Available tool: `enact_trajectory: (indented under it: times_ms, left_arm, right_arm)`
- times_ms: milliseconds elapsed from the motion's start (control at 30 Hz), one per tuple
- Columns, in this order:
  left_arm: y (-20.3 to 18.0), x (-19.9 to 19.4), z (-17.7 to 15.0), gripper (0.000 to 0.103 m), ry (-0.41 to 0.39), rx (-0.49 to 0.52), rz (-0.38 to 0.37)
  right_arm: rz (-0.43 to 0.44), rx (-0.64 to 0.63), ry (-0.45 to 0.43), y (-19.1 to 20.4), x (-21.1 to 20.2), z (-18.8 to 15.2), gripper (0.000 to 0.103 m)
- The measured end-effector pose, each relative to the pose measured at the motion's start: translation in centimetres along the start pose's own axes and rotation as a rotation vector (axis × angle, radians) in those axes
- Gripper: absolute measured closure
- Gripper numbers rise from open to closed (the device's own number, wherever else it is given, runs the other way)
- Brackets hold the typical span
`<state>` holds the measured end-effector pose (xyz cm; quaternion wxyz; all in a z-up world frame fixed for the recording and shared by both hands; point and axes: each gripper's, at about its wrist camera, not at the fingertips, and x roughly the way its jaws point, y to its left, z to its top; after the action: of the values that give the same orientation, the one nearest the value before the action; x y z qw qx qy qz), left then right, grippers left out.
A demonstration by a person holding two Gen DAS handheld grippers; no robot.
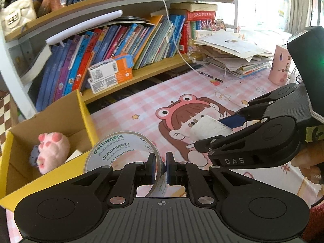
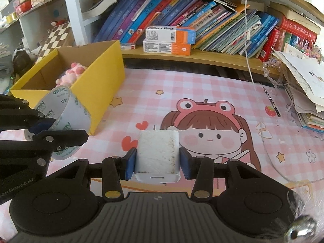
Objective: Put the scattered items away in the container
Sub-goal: 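Lift and carry the tape roll and charger with both tools toward the yellow box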
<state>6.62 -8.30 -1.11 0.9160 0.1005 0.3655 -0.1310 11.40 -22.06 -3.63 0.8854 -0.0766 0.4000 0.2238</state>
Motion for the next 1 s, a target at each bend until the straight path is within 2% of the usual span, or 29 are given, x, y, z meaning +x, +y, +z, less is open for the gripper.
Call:
enact_trajectory:
  times_ms: [467, 1000]
  left_arm:
    - [2.9, -2.8, -2.5, 0.094, 0.005, -0.017, 0.006]
    - [7.2, -6.2, -4.1, 0.094, -0.061, -0.104, 0.067]
  right_arm:
    - [0.003, -0.026, -0.011, 4.4, -1.2, 0.0, 0.061]
    - [0.022, -0.091, -0.047, 8.7, -2.4, 1.8, 0.061]
